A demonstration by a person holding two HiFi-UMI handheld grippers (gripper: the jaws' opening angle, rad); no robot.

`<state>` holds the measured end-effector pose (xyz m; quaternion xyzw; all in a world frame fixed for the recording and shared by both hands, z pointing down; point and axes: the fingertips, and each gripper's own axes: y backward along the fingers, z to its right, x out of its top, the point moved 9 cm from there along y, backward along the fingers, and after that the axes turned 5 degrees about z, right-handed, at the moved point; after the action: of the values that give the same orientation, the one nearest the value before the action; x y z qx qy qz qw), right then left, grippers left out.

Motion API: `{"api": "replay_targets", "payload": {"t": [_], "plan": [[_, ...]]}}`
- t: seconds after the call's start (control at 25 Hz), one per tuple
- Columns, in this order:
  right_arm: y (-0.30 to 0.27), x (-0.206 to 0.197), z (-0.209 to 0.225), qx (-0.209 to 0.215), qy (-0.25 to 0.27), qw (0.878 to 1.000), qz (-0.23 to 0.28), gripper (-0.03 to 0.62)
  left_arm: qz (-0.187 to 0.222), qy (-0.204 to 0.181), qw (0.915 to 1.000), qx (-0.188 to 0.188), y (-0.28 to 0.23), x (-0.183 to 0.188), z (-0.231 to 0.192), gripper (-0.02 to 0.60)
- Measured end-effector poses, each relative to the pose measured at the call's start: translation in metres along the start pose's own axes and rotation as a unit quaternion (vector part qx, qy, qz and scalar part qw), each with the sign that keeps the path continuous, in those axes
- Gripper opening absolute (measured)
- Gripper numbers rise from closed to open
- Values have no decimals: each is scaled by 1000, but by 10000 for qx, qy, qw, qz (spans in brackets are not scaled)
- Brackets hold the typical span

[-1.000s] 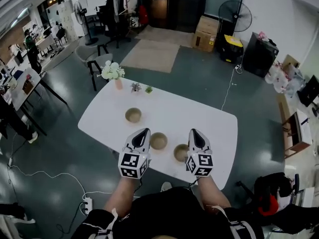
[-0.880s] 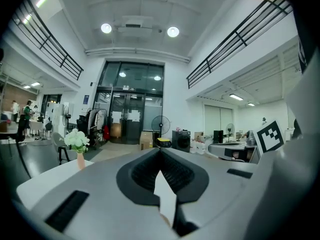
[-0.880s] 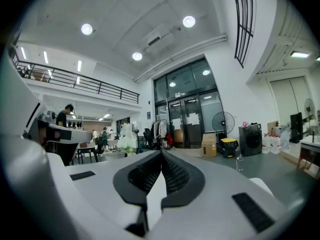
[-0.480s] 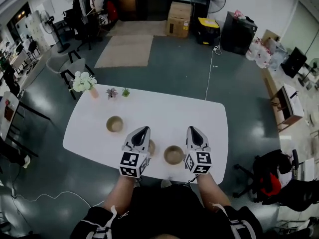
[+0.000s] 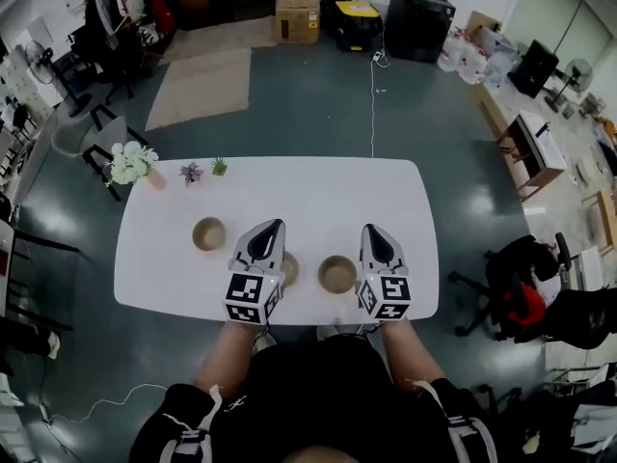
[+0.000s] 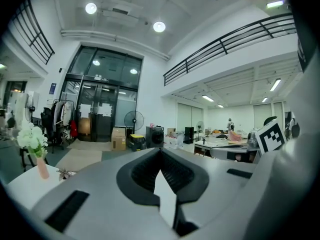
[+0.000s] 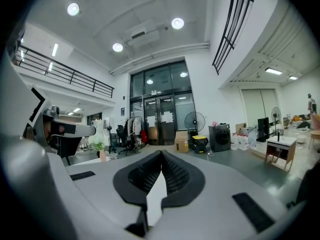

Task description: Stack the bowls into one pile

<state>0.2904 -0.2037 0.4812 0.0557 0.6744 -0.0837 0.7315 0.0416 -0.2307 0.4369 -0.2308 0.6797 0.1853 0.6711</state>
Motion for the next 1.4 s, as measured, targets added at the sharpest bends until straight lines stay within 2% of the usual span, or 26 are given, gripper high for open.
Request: {"api": "replay_targets", "payload": {"t": [0.32,0.52,0.68,0.92,1.16,1.4], "plan": [[3,-14,-12,-67,-75,9998,-191,17,-51,38,9998,-168,6,-7,-11,12],[0,-49,-6,113,-354,9946,-971,137,-148,71,9996,-223,6,-14,-14,12],[1,-85,1,43,-419,9866,-1575,164,-220,92,9994,-240,4,-22,-17,12],[9,-135,13,-131,-599,9713,-2298,166,-355,131,9991,-209,4,-33,-18,12],[14,-179,20,-190,-1128,9466,-3014,166,-447,135,9988,-166,4,-38,-22,12],[12,-201,23,-284,-1643,9222,-3490,164,-510,106,9986,-97,9,-40,-27,12]]}}
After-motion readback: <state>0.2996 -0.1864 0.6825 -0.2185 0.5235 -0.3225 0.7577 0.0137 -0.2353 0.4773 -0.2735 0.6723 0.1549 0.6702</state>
